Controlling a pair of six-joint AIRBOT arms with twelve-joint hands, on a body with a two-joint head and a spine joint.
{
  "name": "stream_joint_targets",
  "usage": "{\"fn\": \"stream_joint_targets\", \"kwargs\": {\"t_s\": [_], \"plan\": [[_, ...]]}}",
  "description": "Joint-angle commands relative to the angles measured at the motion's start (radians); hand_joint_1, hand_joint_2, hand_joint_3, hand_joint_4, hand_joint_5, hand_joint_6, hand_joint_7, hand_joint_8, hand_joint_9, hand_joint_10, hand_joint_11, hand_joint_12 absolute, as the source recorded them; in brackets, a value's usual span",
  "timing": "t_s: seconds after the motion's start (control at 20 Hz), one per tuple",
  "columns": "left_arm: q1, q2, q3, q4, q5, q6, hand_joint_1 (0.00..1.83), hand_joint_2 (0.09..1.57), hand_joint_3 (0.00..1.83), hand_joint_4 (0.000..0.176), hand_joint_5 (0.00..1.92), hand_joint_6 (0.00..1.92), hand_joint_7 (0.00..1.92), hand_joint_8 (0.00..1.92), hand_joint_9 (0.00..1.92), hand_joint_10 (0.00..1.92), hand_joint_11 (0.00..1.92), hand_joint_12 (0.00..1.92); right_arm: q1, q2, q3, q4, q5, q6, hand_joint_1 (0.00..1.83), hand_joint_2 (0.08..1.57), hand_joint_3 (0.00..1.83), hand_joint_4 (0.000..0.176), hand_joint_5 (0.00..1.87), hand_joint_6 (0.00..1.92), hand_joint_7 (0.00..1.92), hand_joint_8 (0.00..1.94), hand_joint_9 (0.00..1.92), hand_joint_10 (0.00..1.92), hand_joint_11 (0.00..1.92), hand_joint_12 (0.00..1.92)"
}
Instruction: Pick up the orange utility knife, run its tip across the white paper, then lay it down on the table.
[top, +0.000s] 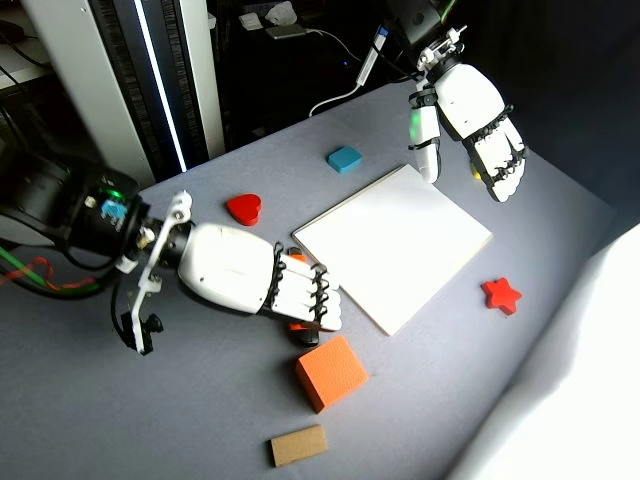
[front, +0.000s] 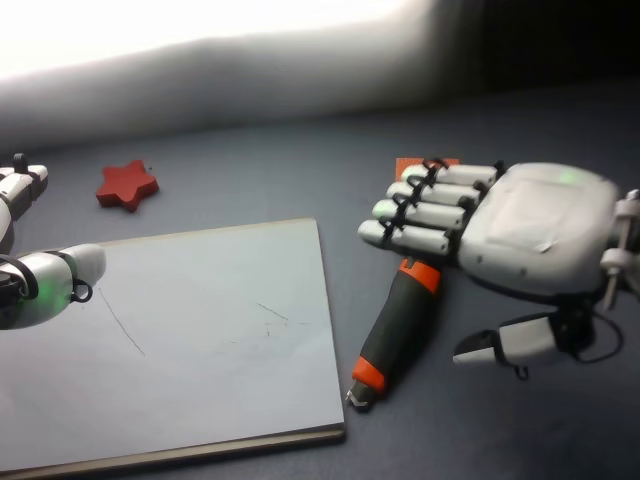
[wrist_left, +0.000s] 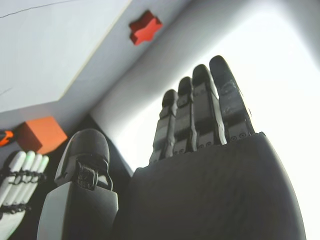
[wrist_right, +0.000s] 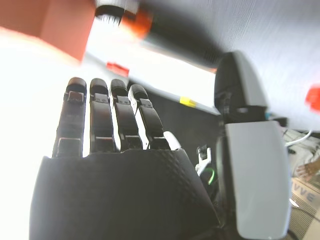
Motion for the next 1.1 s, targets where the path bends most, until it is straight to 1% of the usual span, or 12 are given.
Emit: {"fn": "stream_joint_targets", "kwargs": {"t_s": [0.0,0.1,0.2,0.25,0.3,0.4,0.45,0.55,0.65,0.75,0.8,1.05], "plan": [[-0.007,0.005,0.002,0.058,-0.087,0.001,0.03,1.34,0.00,0.000,0.14,0.01,0.19,0.01,0.27,0.03,0.00,0.80,0.018,0.039,-0.025,0.002,0.061,0.017,0.33,1.09,0.00,0.000,0.11,0.02,0.16,0.01,0.12,0.06,0.00,0.18],[-0.020,0.013,0.002,0.076,-0.079,0.019,0.10,1.32,0.00,0.000,0.34,0.04,0.47,0.04,0.51,0.09,0.02,1.25,0.052,0.137,-0.100,0.019,0.002,0.060,0.18,1.15,0.00,0.000,0.32,0.14,0.39,0.05,0.22,0.37,0.00,0.96],[-0.050,0.028,0.007,0.076,-0.013,0.062,0.13,1.33,0.00,0.000,0.52,0.02,0.69,0.04,0.66,0.30,0.17,1.43,0.079,0.220,-0.155,0.019,-0.028,0.111,0.16,1.18,0.00,0.000,0.37,0.43,0.55,0.18,0.19,0.89,0.00,1.37],[-0.072,0.037,0.014,0.077,0.055,0.095,0.13,1.33,0.00,0.000,0.52,0.02,0.69,0.04,0.66,0.30,0.17,1.43,0.092,0.272,-0.189,0.019,-0.039,0.142,0.16,1.18,0.00,0.000,0.37,0.43,0.55,0.18,0.19,0.89,0.00,1.37],[-0.097,0.047,0.020,0.077,0.121,0.129,0.13,1.33,0.00,0.000,0.58,0.02,0.77,0.07,0.62,0.61,0.20,1.52,0.095,0.333,-0.226,0.019,-0.046,0.157,0.16,1.20,0.00,0.000,0.34,0.70,0.56,0.38,0.22,1.06,0.00,1.52],[-0.125,0.059,0.015,0.096,0.139,0.167,0.20,1.33,0.00,0.000,0.82,0.08,0.82,0.59,0.62,1.26,0.37,1.66,0.090,0.424,-0.279,0.020,-0.062,0.230,0.12,1.23,0.01,0.000,0.51,1.17,0.62,1.06,0.45,1.52,0.11,1.90],[-0.132,0.062,0.013,0.104,0.141,0.172,0.15,1.34,0.00,0.000,0.94,0.25,0.79,1.01,0.69,1.40,0.50,1.72,0.089,0.453,-0.295,0.020,-0.071,0.244,0.11,1.25,0.01,0.000,0.64,1.43,0.73,1.39,0.59,1.68,0.34,1.92],[-0.169,0.069,0.014,0.118,0.187,0.192,0.21,1.35,0.00,0.000,0.91,0.59,0.90,1.25,0.83,1.58,0.64,1.84,0.095,0.503,-0.316,0.019,-0.058,0.242,0.11,1.27,0.01,0.000,0.69,1.60,0.84,1.62,0.71,1.86,0.48,1.92],[-0.223,0.072,0.018,0.117,0.242,0.229,0.18,1.36,0.00,0.000,0.84,0.88,0.91,1.38,0.86,1.68,0.69,1.87,0.084,0.526,-0.321,0.031,-0.059,0.244,0.13,1.28,0.01,0.000,0.72,1.61,0.88,1.72,0.81,1.92,0.54,1.92],[-0.266,0.072,0.018,0.117,0.262,0.253,0.19,1.36,0.00,0.000,0.84,0.94,0.88,1.44,0.84,1.71,0.67,1.88,0.084,0.530,-0.325,0.087,-0.053,0.243,0.15,1.29,0.01,0.000,0.73,1.61,0.88,1.72,0.81,1.92,0.57,1.92],[-0.367,0.080,0.021,0.048,0.357,0.341,0.19,1.36,0.00,0.000,0.82,0.95,0.86,1.45,0.83,1.72,0.67,1.91,0.124,0.510,-0.323,0.279,-0.015,0.252,0.15,1.29,0.01,0.000,0.73,1.57,0.87,1.69,0.77,1.92,0.54,1.92],[-0.407,0.094,0.015,0.048,0.413,0.342,0.20,1.35,0.00,0.000,0.80,0.95,0.86,1.45,0.83,1.71,0.65,1.89,0.137,0.497,-0.324,0.284,-0.042,0.326,0.13,1.29,0.00,0.000,0.68,1.60,0.83,1.63,0.73,1.91,0.50,1.92]]}}
